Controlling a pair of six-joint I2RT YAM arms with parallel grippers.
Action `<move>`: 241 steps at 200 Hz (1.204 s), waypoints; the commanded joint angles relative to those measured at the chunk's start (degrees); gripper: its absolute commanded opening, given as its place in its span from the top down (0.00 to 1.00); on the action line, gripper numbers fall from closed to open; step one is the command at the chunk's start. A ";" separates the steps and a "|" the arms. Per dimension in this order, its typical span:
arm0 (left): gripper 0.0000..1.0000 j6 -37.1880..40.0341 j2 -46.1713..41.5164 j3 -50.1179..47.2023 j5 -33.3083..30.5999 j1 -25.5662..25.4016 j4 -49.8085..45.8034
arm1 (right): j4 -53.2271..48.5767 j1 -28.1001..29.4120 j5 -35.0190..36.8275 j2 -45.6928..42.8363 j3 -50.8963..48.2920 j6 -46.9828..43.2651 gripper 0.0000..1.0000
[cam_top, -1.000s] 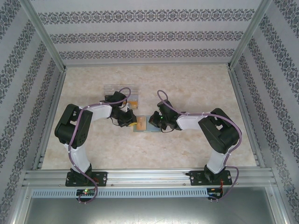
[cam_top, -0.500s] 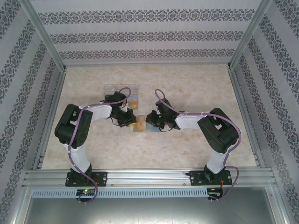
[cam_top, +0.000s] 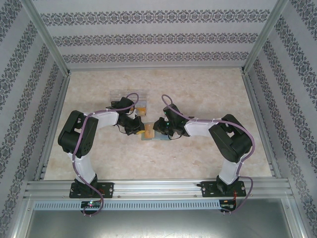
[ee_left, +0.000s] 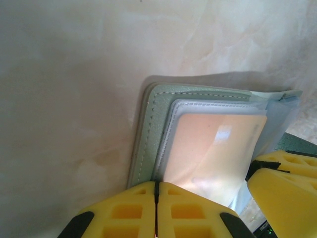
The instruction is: Take the credit cards out of the card holder
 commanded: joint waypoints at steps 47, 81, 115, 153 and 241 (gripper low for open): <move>0.93 0.30 2.57 -1.68 -3.39 -0.43 -4.17 | -4.90 0.84 -1.57 2.60 4.13 -2.65 0.82; 0.93 0.29 2.55 -1.58 -3.35 -0.43 -4.26 | -6.67 0.76 -1.10 3.31 4.88 -2.90 0.82; 0.93 0.31 2.74 -1.61 -3.44 -0.43 -4.34 | -6.66 0.80 -0.43 3.00 4.45 -2.56 0.84; 0.94 0.32 2.69 -1.70 -3.35 -0.44 -4.26 | -6.77 0.83 0.05 2.88 4.35 -2.84 0.87; 0.94 0.19 2.83 -2.08 -3.03 -0.47 -3.99 | -2.67 1.48 -4.46 4.87 5.48 -2.87 0.83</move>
